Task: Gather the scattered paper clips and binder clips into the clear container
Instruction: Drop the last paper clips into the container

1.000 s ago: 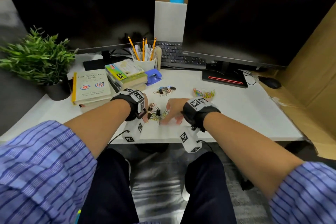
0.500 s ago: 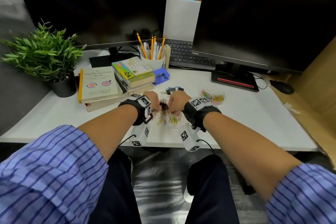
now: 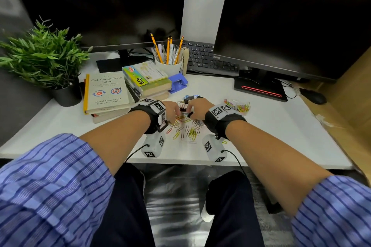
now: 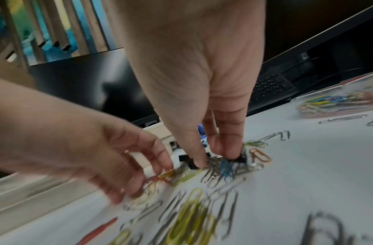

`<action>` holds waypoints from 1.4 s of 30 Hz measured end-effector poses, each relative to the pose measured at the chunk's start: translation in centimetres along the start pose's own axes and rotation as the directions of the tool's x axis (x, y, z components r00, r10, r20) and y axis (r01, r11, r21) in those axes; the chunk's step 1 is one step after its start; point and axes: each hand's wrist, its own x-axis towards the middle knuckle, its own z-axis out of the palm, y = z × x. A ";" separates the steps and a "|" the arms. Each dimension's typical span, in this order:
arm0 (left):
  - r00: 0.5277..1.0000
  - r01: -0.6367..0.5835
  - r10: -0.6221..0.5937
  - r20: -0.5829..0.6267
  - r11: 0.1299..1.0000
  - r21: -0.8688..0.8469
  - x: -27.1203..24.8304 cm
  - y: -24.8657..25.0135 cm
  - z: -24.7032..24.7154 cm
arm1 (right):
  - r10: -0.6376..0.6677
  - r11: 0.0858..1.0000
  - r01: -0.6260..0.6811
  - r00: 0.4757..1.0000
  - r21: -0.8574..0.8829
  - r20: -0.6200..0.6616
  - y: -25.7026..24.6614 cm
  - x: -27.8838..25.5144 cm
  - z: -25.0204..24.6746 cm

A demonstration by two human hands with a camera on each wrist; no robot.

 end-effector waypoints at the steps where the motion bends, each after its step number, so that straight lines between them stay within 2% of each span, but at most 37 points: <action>1: 1.000 0.000 0.000 0.023 1.000 0.004 0.0 0.0 0.0 | 0.008 1.000 -0.008 1.000 0.014 -0.019 0.1 -0.2 -0.4; 3: 0.998 0.020 -0.020 0.051 1.000 0.001 -0.1 0.0 -0.2 | -0.038 0.998 0.041 0.998 0.050 -0.048 -0.2 -0.7 -0.6; 6: 0.995 0.097 -0.098 0.024 0.994 0.043 -0.7 -0.6 -0.5 | -0.120 0.992 0.121 0.991 -0.018 0.067 -1.8 -1.3 0.2; 8: 0.989 0.113 -0.122 0.082 0.988 0.109 -1.5 -0.7 -0.6 | -0.126 0.988 0.136 0.984 -0.072 0.127 -2.4 -1.5 1.0; 10: 0.973 0.115 -0.141 0.181 0.982 0.150 -2.7 -0.5 -0.8 | -0.146 0.985 0.158 0.976 -0.062 0.162 -2.2 -2.1 0.9; 11: 0.972 0.109 -0.141 0.186 0.980 0.169 -3.3 -0.5 -0.8 | -0.148 0.987 0.157 0.974 -0.040 0.170 -1.8 -2.6 0.6; 14: 0.985 0.106 -0.132 0.115 0.973 0.206 -3.8 -1.3 0.0 | -0.067 0.996 0.056 0.985 0.069 0.162 0.0 -3.9 -0.4; 17: 0.997 0.072 -0.070 -0.014 0.973 0.220 -3.7 -1.9 1.4 | 0.023 0.986 -0.059 0.975 0.158 0.223 1.4 -4.7 0.1; 21: 0.998 0.020 -0.014 -0.059 0.995 0.094 -3.7 -0.6 2.2 | 0.013 0.995 -0.029 0.987 0.099 0.162 1.2 -4.4 1.7; 24: 0.994 0.021 -0.020 -0.107 1.000 0.009 -3.4 0.3 2.6 | -0.013 0.993 0.000 0.994 0.117 0.109 0.0 -3.6 2.2; 26: 0.994 0.045 -0.046 -0.098 0.999 -0.009 -2.7 0.8 2.7 | -0.033 0.993 0.026 0.997 0.117 0.062 -0.7 -3.3 2.2; 31: 0.996 0.086 -0.085 -0.030 0.996 0.026 1.5 0.6 2.6 | -0.039 0.989 0.038 0.999 0.144 0.007 -1.6 -2.1 2.1; 35: 0.984 0.084 -0.077 -0.163 0.996 0.038 -0.4 2.0 2.0 | -0.044 0.988 0.045 0.999 0.151 -0.007 -1.5 -1.6 1.8; 38: 0.977 0.100 -0.090 -0.193 0.994 0.043 0.4 2.4 2.0 | -0.028 0.987 0.034 0.999 0.157 -0.037 -1.3 -0.9 2.1; 42: 0.973 0.054 -0.037 -0.228 0.996 0.071 1.5 2.2 1.5 | 0.012 0.970 0.000 0.999 0.243 -0.049 -0.4 -0.2 2.0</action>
